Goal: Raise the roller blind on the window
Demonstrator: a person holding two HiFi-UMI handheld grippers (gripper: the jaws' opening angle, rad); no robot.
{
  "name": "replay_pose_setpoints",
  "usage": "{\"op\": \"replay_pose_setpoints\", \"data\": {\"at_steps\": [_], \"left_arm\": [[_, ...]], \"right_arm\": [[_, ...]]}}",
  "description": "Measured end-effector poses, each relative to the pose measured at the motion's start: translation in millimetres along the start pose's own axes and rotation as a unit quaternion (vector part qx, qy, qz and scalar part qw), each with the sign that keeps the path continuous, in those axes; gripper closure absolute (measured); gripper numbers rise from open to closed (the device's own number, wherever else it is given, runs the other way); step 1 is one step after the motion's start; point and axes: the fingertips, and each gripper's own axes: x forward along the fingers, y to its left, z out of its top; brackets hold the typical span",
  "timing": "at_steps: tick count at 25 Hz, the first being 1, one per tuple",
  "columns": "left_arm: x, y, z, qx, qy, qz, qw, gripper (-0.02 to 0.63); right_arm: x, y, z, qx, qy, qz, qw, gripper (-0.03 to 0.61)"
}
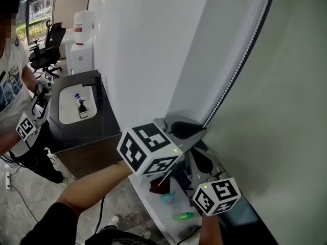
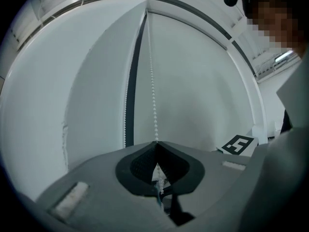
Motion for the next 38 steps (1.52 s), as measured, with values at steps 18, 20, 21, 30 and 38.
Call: {"op": "replay_pose_setpoints", "data": {"at_steps": [18, 20, 21, 30, 38], "left_arm": [[-2, -9, -152, -0.043, 0.107, -0.033, 0.9928, 0.604], [-2, -9, -152, -0.041, 0.110, -0.034, 0.9926, 0.604], [-3, -8, -151, -0.038, 0.111, -0.033, 0.9925, 0.604], [-23, -6, -146, -0.094, 0.084, -0.064, 0.9899, 0.585], [-44, -5, -14, -0.091, -0.055, -0.075, 0.9915, 0.500]], "right_arm": [[2, -15, 147, 0.011, -0.100, 0.055, 0.993, 0.450], [4, -16, 155, 0.008, -0.104, 0.055, 0.993, 0.468], [5, -15, 159, 0.005, -0.107, 0.055, 0.993, 0.496], [6, -15, 154, 0.002, -0.124, 0.052, 0.991, 0.571], [-5, -10, 85, -0.004, -0.077, 0.046, 0.996, 0.571]]}}
